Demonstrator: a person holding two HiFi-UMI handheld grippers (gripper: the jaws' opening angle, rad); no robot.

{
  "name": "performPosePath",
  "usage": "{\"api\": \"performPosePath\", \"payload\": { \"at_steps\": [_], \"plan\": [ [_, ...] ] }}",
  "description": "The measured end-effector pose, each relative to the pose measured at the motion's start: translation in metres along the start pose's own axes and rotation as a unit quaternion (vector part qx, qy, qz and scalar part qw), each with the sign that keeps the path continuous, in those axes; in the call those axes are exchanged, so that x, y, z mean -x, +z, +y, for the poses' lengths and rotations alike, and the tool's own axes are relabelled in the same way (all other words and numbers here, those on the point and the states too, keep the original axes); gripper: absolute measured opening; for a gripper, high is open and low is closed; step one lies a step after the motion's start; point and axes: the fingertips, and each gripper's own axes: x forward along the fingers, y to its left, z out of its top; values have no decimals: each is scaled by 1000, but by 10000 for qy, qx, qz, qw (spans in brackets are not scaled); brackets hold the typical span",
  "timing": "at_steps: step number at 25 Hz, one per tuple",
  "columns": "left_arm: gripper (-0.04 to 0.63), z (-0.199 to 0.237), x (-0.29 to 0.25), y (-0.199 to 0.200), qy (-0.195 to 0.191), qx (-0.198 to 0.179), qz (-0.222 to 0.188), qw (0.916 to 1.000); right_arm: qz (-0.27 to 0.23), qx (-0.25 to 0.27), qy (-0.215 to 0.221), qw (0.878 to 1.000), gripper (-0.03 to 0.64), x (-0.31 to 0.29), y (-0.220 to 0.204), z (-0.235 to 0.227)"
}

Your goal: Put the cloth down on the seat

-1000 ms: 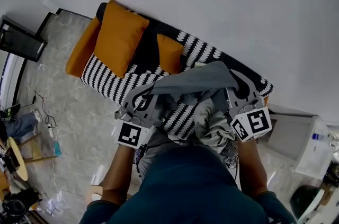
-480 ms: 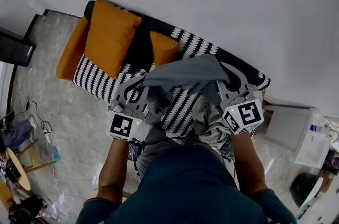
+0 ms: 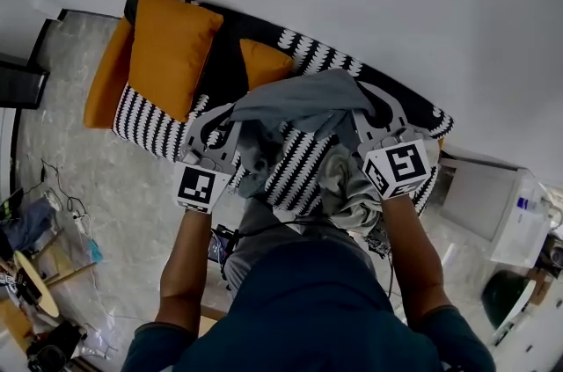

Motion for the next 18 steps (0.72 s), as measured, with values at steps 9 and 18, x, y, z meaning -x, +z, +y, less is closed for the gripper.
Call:
{"api": "performPosePath", "payload": {
  "at_steps": [9, 18],
  "plan": [
    [23, 17, -47, -28, -58, 52, 36, 10000, 200, -53, -208, 9996, 41, -31, -36, -25],
    [25, 30, -76, -60, -78, 94, 225, 9997, 445, 49, -328, 9985, 41, -58, -73, -38]
  ]
}}
